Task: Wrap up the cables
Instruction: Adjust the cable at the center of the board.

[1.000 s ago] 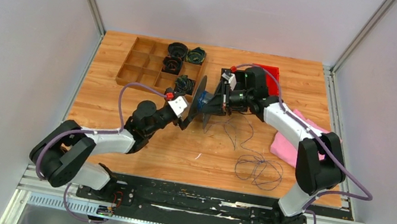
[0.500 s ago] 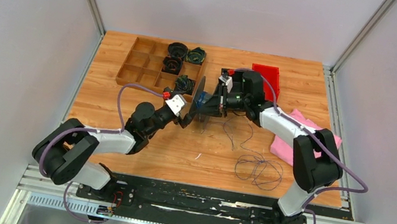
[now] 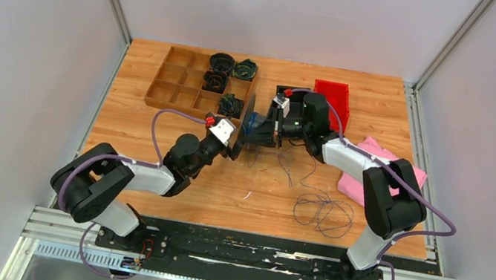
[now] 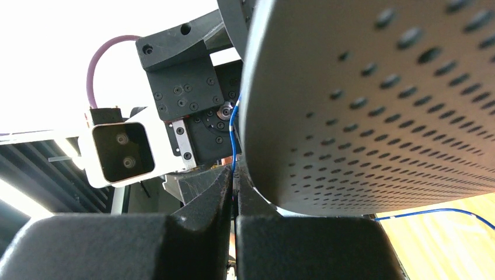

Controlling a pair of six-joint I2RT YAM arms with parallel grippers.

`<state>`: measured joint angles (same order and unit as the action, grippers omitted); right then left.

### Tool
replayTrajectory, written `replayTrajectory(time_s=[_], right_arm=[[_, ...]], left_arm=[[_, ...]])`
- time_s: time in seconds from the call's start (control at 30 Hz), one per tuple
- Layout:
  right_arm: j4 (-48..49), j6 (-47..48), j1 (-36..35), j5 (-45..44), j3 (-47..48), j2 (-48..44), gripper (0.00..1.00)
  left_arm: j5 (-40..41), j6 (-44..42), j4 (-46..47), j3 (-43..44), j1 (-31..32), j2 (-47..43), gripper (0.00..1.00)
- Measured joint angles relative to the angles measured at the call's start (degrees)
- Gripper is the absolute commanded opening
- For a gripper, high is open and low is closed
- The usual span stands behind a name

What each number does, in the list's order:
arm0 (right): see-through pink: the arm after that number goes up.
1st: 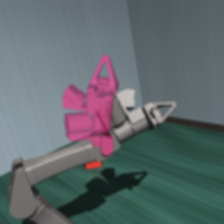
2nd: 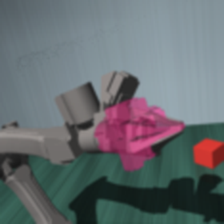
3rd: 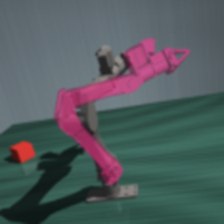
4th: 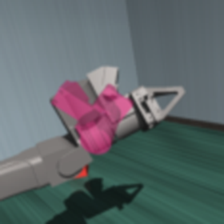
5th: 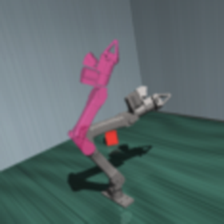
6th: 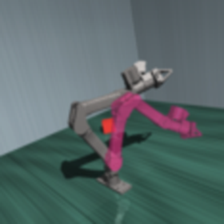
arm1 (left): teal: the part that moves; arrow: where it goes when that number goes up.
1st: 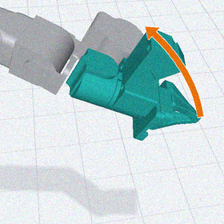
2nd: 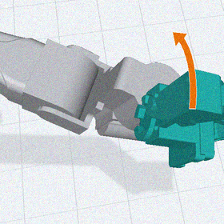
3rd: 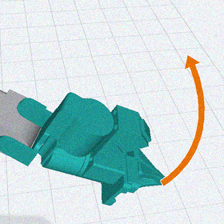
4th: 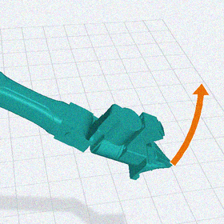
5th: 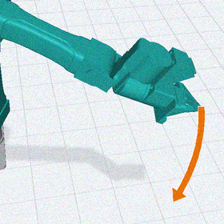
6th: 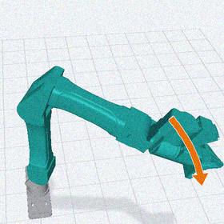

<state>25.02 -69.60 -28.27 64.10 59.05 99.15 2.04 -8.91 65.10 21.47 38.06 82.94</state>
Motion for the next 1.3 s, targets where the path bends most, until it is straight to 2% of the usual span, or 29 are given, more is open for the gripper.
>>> replayTrajectory(time_s=[0.2,0.53,1.3], right_arm=[[0.8,-0.4,0.0,0.0,-0.2,0.1,0.01],[0.8,-0.1,0.2,-1.1,-0.2,0.1,0.01],[0.3,1.6,0.8,-1.7,0.0,0.1,0.01]], left_arm=[[6.4,-0.7,2.5,0.1,2.2,2.0,0.69],[12.8,-1.3,3.0,2.1,3.7,4.8,0.67],[12.3,3.6,5.7,3.1,4.2,7.7,0.57]])
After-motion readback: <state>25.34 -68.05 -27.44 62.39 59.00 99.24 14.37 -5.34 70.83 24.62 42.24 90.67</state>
